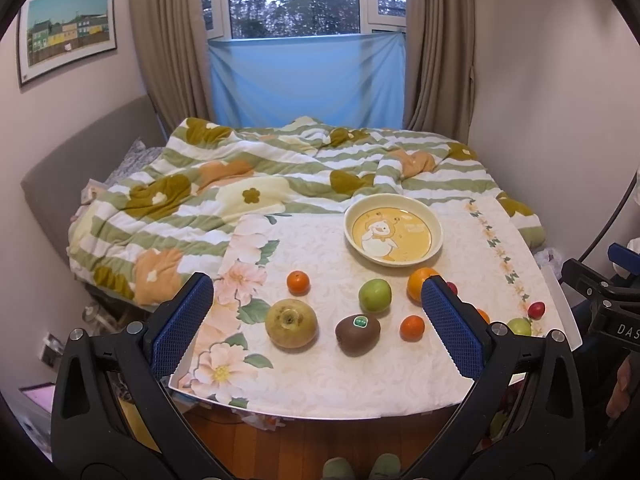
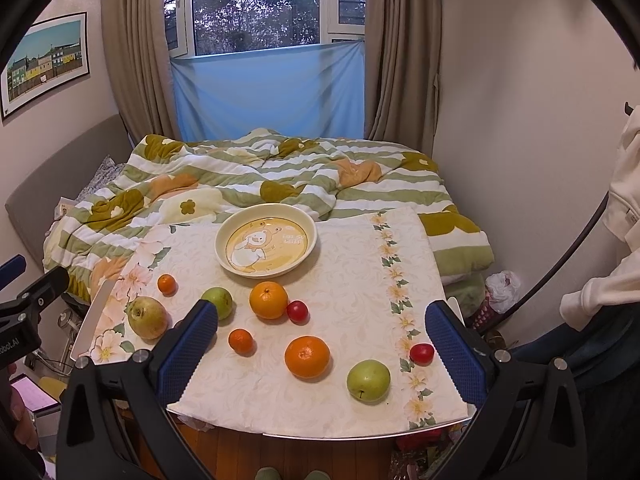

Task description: Organize fruits

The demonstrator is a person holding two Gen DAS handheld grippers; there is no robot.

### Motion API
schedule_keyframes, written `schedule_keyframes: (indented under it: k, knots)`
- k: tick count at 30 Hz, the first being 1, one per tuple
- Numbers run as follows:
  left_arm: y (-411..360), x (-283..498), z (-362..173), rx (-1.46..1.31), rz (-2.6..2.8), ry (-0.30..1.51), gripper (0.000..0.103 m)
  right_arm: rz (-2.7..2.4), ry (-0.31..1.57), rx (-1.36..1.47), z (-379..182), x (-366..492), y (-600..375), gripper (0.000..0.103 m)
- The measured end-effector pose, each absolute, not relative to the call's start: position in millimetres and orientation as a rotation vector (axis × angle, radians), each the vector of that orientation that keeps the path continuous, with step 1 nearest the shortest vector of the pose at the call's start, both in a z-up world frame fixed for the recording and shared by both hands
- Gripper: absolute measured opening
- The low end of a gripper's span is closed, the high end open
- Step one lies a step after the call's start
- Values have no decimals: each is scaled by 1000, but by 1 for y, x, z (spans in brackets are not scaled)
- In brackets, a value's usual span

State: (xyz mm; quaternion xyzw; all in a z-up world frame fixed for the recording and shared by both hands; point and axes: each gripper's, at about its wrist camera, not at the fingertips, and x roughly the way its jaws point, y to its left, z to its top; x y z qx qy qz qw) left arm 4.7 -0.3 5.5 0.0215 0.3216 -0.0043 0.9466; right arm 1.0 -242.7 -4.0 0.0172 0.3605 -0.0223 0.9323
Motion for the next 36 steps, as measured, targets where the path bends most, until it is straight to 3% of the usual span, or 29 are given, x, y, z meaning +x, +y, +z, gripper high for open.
schedule_keyframes:
  k: [36]
  knots:
    - [-3,3,6,46,-24,649,103,-44,737,48,1,6,-247,103]
